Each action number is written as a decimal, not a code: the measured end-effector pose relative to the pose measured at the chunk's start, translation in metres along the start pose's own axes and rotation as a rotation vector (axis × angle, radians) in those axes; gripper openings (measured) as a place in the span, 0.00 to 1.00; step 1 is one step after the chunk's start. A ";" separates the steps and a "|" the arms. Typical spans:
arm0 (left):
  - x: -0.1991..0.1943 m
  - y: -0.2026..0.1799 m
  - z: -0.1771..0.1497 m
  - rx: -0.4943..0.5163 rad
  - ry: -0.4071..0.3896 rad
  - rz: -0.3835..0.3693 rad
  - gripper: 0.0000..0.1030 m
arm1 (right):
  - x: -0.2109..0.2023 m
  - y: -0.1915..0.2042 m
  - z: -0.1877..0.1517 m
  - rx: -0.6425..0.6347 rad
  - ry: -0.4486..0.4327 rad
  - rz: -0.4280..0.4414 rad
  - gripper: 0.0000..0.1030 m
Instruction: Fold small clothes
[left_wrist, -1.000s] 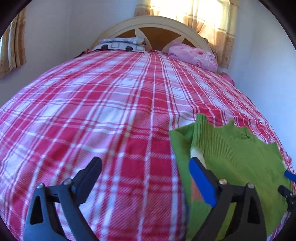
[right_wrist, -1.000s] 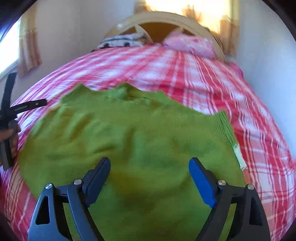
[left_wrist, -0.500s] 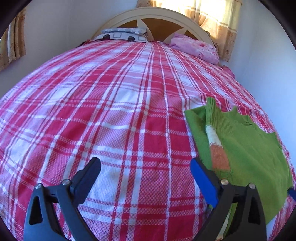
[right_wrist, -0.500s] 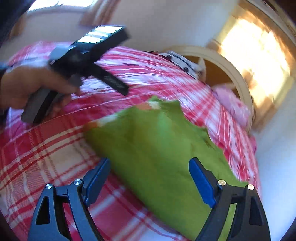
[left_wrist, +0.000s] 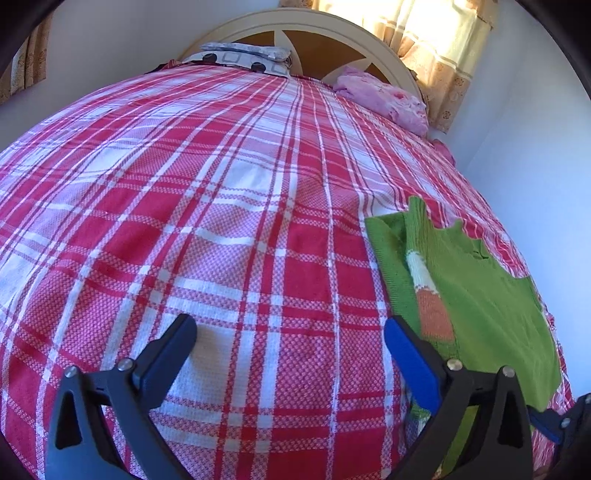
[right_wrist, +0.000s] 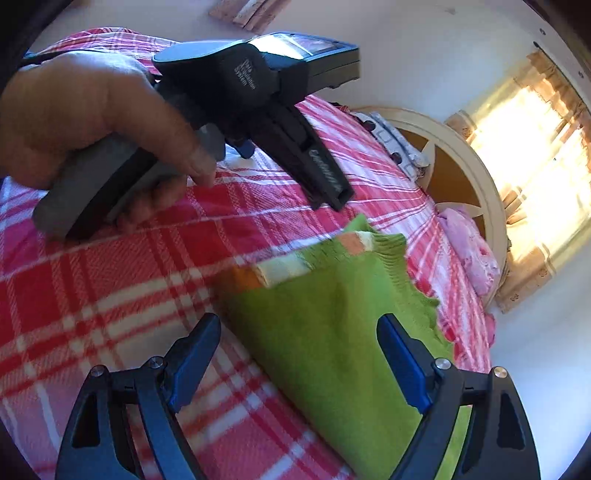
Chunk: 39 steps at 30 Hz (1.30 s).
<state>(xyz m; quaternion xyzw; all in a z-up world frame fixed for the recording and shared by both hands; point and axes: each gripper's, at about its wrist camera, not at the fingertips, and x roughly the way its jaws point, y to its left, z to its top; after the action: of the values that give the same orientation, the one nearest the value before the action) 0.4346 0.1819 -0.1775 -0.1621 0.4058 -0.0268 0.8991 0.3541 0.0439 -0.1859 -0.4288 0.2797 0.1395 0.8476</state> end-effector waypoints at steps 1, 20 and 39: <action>0.000 0.002 0.000 -0.007 -0.001 -0.010 1.00 | 0.002 0.002 0.001 -0.006 -0.004 -0.014 0.84; 0.010 -0.010 0.025 -0.015 -0.011 -0.234 1.00 | 0.014 0.006 -0.009 0.054 -0.009 0.007 0.44; 0.055 -0.052 0.047 0.028 0.076 -0.415 0.87 | -0.002 0.018 -0.014 0.031 -0.070 -0.027 0.37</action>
<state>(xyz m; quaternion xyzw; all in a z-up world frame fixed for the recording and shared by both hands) 0.5105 0.1351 -0.1718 -0.2286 0.3970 -0.2232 0.8604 0.3392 0.0432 -0.2031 -0.4141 0.2460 0.1385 0.8653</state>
